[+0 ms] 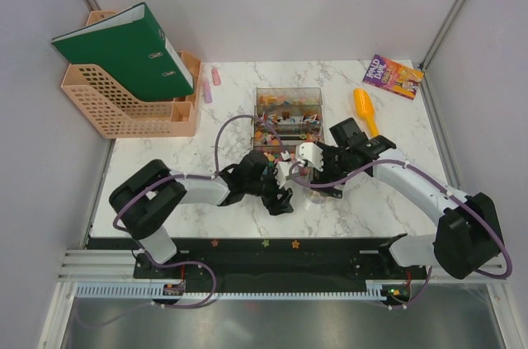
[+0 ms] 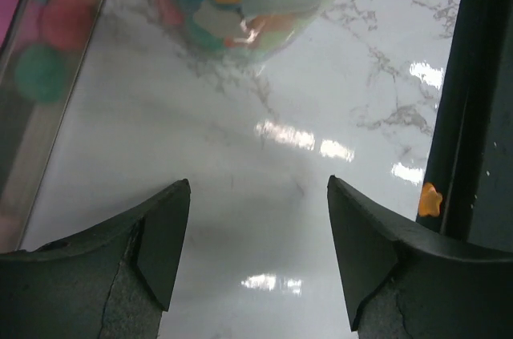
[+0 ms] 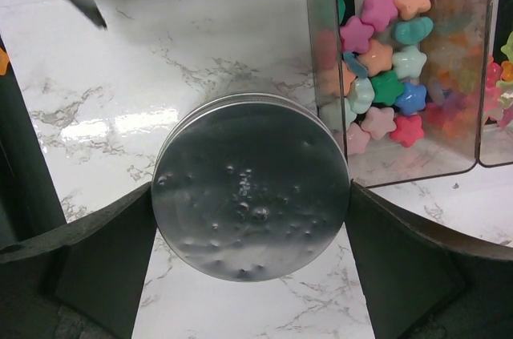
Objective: Pack the candies
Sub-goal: Close the bottle lid on the packing bottle.
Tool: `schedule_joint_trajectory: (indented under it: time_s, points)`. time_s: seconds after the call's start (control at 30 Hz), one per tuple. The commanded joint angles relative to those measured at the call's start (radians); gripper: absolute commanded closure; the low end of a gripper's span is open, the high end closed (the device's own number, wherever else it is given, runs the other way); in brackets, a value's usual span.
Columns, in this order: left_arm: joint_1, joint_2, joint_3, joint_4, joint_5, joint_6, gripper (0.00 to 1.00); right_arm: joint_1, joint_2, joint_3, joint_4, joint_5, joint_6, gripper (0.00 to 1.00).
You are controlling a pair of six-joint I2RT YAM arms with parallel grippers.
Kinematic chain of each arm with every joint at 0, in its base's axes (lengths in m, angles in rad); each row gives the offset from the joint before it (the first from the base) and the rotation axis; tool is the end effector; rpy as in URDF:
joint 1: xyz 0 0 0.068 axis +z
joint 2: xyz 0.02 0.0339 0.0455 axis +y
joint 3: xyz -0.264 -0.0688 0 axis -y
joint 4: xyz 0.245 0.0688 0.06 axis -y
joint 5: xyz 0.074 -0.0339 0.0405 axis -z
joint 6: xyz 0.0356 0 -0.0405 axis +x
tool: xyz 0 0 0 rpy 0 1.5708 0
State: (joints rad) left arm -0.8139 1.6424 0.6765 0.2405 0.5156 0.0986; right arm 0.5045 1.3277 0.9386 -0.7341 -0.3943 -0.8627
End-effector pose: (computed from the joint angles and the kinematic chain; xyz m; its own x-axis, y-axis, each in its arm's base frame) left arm 0.1974 -0.2346 0.1398 -0.3662 0.5124 -0.7768 0.9263 0.2801 -0.2519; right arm 0.2141 0.1339 0.2360 -0.0637 -0.8363 -0.5445 -0.9844 0.1424 -0.1035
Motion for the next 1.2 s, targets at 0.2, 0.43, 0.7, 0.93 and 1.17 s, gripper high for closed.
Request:
schedule_joint_trajectory:
  time_s: [0.2, 0.43, 0.7, 0.93, 1.17]
  points:
    - [-0.162, 0.315, -0.026, 0.521, -0.16, 0.078, 0.22, -0.087, -0.007, -0.011, -0.134, -0.06, -0.122, 0.02]
    - [-0.171, 0.571, 0.043, 0.698, -0.192, 0.056, 0.22, -0.11, -0.002, -0.043, -0.179, -0.12, -0.142, 0.02]
    - [-0.18, 0.643, 0.044, 0.822, -0.059, 0.078, 0.2, -0.123, 0.05, -0.031, -0.148, -0.149, -0.108, 0.02]
    - [-0.222, 0.697, 0.118, 0.807, 0.038, 0.093, 0.0, -0.126, 0.062, -0.015, -0.125, -0.143, -0.075, 0.02]
    - [-0.222, 0.751, 0.206, 0.769, 0.006, 0.05, 0.07, -0.124, 0.05, -0.017, -0.126, -0.137, -0.056, 0.02]
